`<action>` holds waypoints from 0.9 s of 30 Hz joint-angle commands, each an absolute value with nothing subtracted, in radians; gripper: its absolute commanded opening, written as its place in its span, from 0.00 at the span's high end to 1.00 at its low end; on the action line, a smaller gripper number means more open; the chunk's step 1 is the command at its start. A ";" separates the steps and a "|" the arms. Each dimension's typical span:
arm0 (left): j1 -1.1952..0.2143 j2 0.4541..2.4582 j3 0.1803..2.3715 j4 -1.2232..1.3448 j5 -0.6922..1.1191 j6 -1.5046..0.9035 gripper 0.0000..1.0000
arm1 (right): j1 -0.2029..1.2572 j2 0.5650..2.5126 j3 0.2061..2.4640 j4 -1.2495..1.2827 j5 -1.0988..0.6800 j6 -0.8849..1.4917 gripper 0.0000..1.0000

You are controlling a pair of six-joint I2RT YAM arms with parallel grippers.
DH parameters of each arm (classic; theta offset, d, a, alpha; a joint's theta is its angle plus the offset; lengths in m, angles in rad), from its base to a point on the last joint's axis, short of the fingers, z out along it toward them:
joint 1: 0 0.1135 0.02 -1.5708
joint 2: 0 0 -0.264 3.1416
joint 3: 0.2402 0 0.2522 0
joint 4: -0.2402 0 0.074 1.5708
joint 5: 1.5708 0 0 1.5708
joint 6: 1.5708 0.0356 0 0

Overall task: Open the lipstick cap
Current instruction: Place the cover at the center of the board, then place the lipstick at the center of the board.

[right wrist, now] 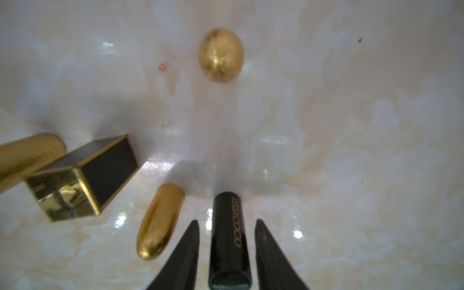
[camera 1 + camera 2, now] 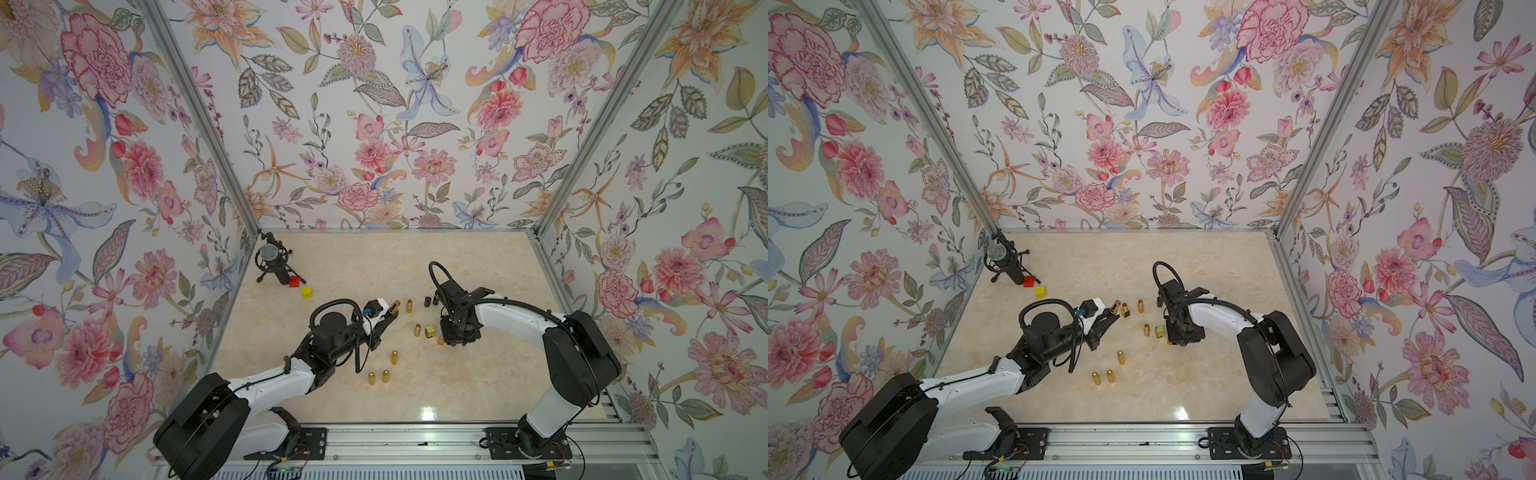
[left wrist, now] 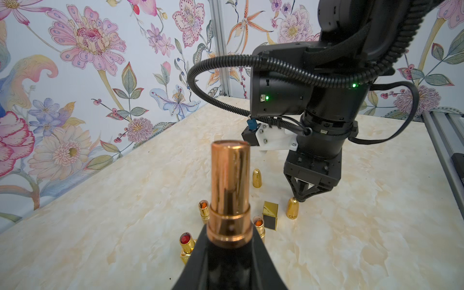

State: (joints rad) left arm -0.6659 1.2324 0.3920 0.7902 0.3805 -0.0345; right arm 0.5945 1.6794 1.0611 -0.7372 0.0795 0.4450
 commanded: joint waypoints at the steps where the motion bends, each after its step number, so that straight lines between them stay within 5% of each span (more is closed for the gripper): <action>1: -0.655 1.223 0.381 0.829 0.362 -0.051 1.00 | 0.600 1.598 1.108 -0.775 0.069 0.453 0.59; 16: -0.656 1.321 0.414 0.960 0.420 -0.128 1.00 | 0.697 1.407 1.420 -0.793 -0.230 0.345 0.53; 27: -0.659 1.323 0.452 0.925 0.458 -0.120 1.00 | 0.763 1.432 1.401 -0.624 -0.375 0.360 0.53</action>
